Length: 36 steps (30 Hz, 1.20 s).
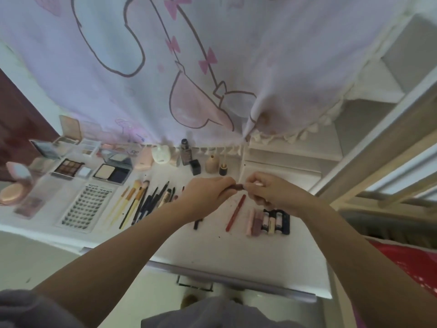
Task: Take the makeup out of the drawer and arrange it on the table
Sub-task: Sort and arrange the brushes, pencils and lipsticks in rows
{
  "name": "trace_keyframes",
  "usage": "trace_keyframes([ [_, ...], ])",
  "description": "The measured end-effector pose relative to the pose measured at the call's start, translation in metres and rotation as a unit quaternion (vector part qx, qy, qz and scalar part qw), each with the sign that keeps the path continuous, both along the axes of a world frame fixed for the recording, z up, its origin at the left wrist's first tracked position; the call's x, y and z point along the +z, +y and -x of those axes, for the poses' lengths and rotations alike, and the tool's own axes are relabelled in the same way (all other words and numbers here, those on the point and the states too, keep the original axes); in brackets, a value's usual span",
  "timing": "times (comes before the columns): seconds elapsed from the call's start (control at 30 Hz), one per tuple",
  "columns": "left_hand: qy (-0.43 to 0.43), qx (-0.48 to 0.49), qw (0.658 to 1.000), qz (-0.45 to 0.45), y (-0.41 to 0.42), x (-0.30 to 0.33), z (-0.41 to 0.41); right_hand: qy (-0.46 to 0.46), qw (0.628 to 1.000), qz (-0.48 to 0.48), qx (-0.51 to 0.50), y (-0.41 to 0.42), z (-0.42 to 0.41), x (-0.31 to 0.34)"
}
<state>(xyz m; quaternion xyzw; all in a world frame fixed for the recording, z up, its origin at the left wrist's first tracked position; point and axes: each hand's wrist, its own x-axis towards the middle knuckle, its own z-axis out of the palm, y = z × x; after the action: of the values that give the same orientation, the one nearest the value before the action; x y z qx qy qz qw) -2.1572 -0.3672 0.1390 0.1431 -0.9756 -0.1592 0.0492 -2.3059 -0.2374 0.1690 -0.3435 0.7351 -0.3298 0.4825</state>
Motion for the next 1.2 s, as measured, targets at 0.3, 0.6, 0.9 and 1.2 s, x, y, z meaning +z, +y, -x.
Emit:
trace_keyframes([
  [0.3, 0.017, -0.032, 0.999, 0.001, -0.024, -0.002, -0.013, -0.011, 0.998, 0.007, -0.053, -0.012, -0.020, 0.005],
  [0.6, 0.039, -0.055, 0.998, 0.005, -0.042, -0.002, -0.018, 0.010, 0.996, 0.024, -0.083, -0.018, -0.037, 0.014],
  [0.9, 0.056, -0.080, 0.995, 0.016, -0.049, -0.007, -0.026, 0.013, 0.997, -0.010, -0.080, -0.020, -0.047, 0.013],
  [1.2, 0.030, -0.103, 0.994, -0.009, -0.050, -0.011, -0.028, 0.017, 0.997, -0.005, -0.075, -0.014, -0.051, 0.013],
])
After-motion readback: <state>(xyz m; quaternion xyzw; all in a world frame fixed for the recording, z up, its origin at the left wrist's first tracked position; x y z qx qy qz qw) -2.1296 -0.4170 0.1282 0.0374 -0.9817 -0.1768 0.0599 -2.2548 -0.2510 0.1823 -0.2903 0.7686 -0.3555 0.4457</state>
